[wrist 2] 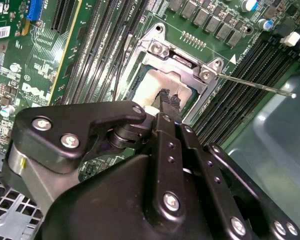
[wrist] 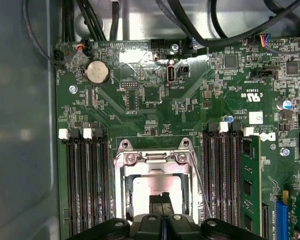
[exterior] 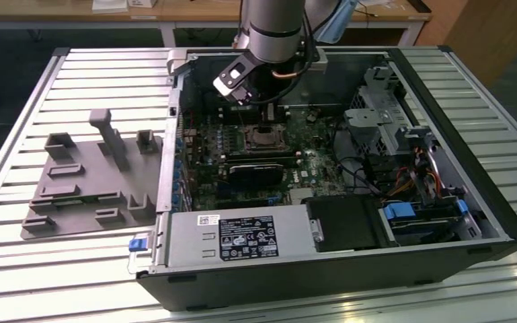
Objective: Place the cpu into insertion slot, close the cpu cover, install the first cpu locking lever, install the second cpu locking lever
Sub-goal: 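Close the cpu cover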
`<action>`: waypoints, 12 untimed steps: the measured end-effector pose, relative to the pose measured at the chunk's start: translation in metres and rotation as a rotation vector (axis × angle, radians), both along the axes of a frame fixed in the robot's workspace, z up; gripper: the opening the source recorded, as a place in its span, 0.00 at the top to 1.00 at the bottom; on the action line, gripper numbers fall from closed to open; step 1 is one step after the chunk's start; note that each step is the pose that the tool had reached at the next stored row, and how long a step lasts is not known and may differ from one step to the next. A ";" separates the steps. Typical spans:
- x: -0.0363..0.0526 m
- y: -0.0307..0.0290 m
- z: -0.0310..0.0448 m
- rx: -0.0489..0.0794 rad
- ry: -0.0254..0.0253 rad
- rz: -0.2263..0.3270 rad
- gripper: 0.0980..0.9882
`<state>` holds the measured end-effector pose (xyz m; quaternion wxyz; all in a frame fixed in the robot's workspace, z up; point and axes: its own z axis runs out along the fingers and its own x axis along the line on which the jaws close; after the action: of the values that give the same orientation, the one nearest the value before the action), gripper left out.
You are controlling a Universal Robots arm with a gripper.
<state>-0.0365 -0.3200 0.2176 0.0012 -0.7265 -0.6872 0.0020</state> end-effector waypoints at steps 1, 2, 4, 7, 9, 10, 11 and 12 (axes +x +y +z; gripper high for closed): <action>0.0000 0.0000 0.0000 0.000 0.0000 0.000 1.00; -0.0001 0.0000 0.0000 0.000 0.0000 0.000 1.00; -0.0001 0.0000 -0.0002 0.000 0.0000 0.017 1.00; -0.0001 0.0000 -0.0005 0.000 0.0000 0.071 1.00; -0.0001 0.0000 -0.0007 0.000 0.0000 0.107 1.00; -0.0001 0.0000 -0.0008 -0.001 0.0000 0.125 1.00; -0.0001 0.0000 -0.0008 -0.001 0.0000 0.143 1.00; -0.0001 0.0000 -0.0009 -0.001 0.0000 0.162 1.00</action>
<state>-0.0366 -0.3200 0.2167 0.0006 -0.6683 -0.7439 0.0025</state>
